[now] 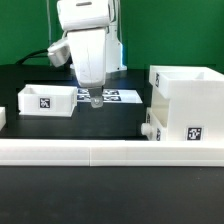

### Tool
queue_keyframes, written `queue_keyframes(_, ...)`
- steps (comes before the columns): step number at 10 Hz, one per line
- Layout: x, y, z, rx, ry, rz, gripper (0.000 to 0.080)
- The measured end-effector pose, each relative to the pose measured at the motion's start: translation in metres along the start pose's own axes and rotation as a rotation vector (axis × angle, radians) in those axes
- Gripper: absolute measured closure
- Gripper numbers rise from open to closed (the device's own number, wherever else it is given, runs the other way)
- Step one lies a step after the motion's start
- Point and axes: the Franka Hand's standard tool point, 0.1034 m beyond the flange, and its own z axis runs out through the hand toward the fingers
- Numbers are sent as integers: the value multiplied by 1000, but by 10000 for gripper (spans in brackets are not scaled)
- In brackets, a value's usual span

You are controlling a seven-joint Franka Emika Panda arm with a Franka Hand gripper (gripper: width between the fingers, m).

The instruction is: Assemble drawer

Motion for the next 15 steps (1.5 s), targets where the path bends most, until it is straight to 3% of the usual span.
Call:
queue_keyframes(3,-7,-5,0,3,-4,40,150)
queue_keyframes(8,-45,-52,-11,14,-20,433,150)
queue_keyframes(15,-45,-53,-11,20,-20,835,150)
